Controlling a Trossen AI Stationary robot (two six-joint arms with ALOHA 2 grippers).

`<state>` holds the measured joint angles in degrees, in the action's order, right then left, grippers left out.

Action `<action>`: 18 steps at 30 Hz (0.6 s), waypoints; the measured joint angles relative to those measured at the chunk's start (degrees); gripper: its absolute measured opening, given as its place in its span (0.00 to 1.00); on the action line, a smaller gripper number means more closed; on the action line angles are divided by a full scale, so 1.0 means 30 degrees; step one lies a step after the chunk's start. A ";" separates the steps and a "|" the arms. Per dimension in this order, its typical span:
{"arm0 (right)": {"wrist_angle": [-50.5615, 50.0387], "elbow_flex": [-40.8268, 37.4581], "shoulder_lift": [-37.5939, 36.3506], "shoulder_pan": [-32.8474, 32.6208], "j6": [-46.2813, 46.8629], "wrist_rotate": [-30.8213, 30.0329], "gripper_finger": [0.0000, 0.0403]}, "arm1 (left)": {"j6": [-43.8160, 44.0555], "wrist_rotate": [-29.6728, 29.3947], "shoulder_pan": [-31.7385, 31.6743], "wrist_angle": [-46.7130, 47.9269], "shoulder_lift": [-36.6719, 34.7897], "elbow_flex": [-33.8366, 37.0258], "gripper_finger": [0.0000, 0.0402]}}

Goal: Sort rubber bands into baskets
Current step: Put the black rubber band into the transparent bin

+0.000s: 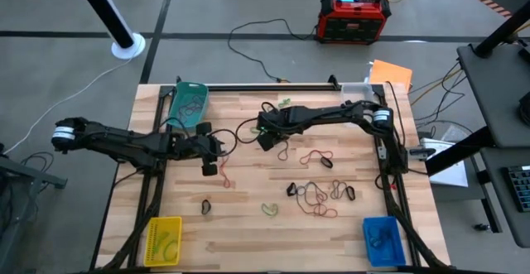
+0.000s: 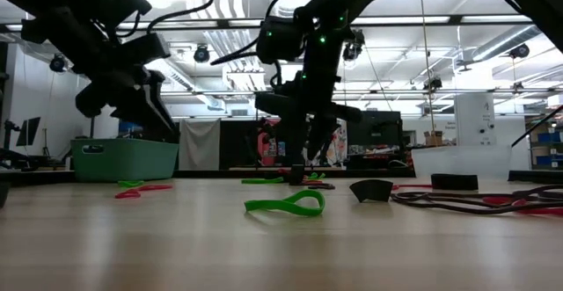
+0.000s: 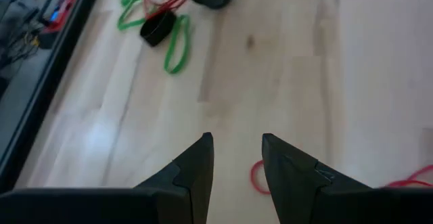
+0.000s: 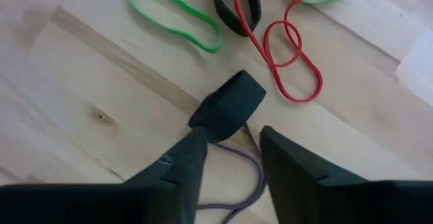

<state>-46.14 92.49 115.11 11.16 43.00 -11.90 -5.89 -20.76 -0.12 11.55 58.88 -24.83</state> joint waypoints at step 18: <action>0.2260 -0.1013 0.0102 0.0324 0.0212 0.0078 0.53 | 0.2238 -0.0048 0.0021 -0.0664 -0.0395 0.0083 0.28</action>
<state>-39.36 89.45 115.42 12.13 43.64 -11.67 0.82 -20.91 -0.05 9.56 57.69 -24.58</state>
